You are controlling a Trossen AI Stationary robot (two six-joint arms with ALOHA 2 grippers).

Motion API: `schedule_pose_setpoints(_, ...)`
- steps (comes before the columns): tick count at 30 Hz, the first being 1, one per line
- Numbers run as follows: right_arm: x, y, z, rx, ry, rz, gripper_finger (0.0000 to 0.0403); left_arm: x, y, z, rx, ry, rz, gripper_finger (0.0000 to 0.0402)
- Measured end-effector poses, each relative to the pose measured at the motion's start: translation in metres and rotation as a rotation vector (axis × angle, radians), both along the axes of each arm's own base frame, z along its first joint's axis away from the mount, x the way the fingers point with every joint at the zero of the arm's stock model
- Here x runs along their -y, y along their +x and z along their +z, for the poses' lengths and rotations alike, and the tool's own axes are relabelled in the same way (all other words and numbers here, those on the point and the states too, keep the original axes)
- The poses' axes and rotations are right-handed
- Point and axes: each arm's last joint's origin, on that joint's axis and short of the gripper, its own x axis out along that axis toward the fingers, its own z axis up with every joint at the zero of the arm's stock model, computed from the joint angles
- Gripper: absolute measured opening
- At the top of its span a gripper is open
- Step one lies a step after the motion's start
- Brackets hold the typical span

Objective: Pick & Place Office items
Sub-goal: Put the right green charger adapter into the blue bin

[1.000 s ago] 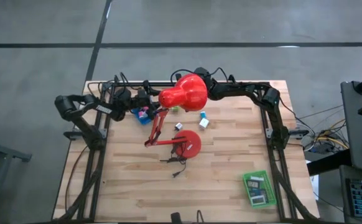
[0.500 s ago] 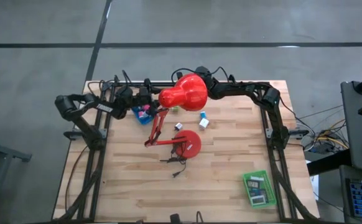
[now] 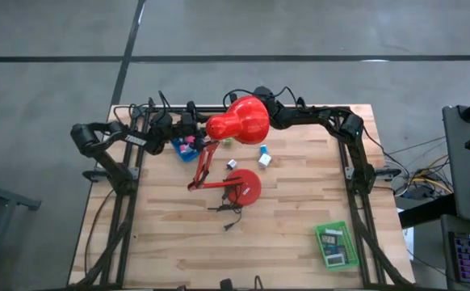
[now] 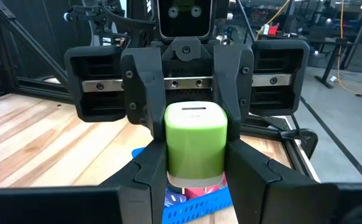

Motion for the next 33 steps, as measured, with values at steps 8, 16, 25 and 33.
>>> schedule_pose_setpoints(8,-0.0015,0.0007,0.0002,0.003,-0.005,0.006,0.0117,0.0000,0.0000,-0.0003,-0.006,0.026,0.002,0.0122)
schedule_pose_setpoints(16,-0.0027,0.0013,0.0003,0.003,-0.003,0.011,0.0117,-0.0003,0.0002,-0.0001,-0.005,0.025,0.013,0.0122)
schedule_pose_setpoints(25,-0.0045,0.0023,0.0004,0.003,-0.004,0.014,0.0117,0.0012,-0.0019,0.0003,-0.003,0.021,0.016,0.0122)
schedule_pose_setpoints(33,-0.0051,0.0027,0.0006,0.003,-0.001,0.014,0.0117,0.0020,-0.0029,0.0008,0.001,0.016,0.016,0.0122)
